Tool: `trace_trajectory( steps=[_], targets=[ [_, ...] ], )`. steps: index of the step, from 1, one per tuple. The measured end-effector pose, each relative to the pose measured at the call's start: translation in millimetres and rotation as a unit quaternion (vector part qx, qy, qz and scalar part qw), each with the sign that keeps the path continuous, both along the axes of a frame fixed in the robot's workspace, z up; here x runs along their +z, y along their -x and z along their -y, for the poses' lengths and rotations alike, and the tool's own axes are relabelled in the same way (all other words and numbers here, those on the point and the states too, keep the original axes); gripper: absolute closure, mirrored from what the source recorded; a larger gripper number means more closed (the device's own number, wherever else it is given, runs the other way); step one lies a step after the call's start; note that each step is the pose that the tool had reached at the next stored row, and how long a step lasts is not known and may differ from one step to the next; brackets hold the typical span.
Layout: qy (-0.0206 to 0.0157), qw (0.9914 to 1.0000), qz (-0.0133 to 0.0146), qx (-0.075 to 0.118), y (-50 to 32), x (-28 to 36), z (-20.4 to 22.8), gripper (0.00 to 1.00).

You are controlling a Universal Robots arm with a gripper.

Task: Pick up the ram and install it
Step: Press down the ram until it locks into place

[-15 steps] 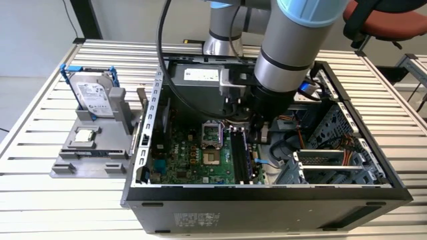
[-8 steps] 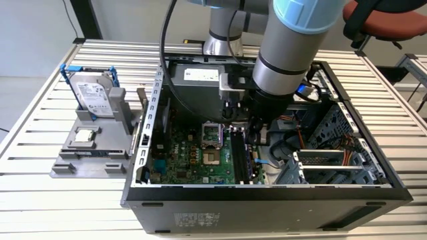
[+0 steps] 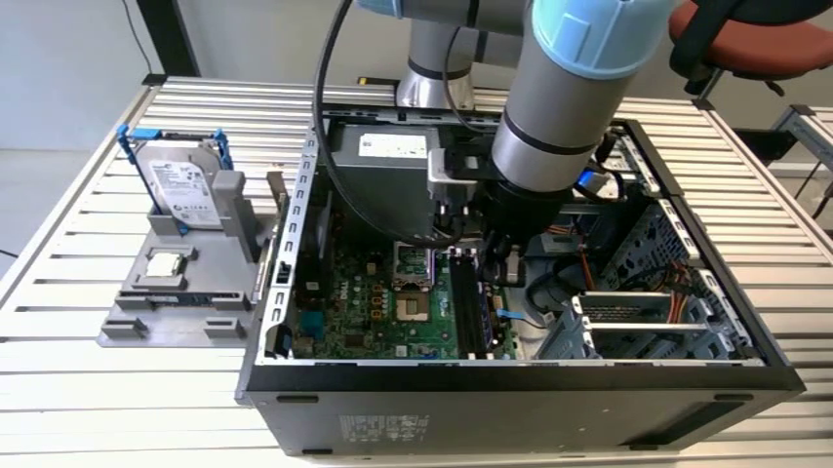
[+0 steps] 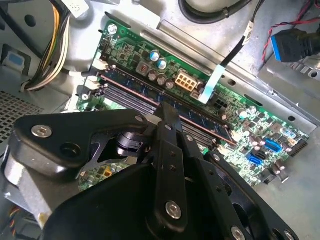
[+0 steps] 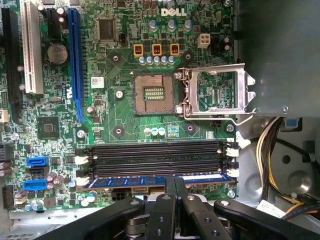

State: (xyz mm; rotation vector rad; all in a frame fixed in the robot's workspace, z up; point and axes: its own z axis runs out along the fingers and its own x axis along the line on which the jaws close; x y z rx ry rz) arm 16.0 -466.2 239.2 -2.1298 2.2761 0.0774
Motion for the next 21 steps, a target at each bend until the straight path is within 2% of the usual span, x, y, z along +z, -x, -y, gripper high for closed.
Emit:
trace_trajectory(
  steps=[8, 12, 18, 21],
  targets=[
    [0.0004, 1.0, 0.001, 0.0, -1.3, -2.0, 0.0, 1.0],
    [0.0012, 1.0, 0.001, 0.001, -5.7, -3.7, 0.2, 1.0],
    [0.0014, 1.0, 0.001, 0.001, -5.6, -5.6, 6.5, 1.0],
    [0.0013, 1.0, 0.001, 0.001, -5.3, -9.6, 8.1, 1.0]
  ],
)
